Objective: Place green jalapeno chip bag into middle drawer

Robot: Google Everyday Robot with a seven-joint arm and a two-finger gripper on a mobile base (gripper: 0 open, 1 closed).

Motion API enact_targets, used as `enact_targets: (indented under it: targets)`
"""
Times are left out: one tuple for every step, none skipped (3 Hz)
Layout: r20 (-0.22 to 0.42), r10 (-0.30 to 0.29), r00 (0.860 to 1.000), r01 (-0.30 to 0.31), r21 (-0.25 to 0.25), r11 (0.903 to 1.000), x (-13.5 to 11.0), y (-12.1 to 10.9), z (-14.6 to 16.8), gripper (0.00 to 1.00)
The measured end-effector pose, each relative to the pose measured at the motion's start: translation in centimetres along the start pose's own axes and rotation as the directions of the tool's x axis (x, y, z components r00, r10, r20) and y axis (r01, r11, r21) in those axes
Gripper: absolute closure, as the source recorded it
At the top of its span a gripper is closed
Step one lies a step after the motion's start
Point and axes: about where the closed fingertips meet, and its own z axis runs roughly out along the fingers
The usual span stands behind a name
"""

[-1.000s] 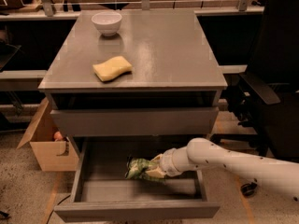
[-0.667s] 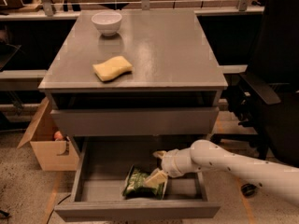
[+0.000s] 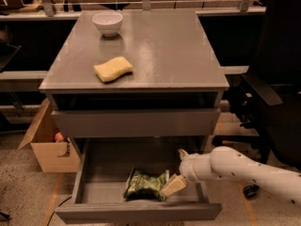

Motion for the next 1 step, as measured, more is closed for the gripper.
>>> enact_targets:
  targets:
    - [-0.053, 0.089, 0.995, -0.084, 0.095, 0.992, 2.95, -1.98, -5.06, 0.0]
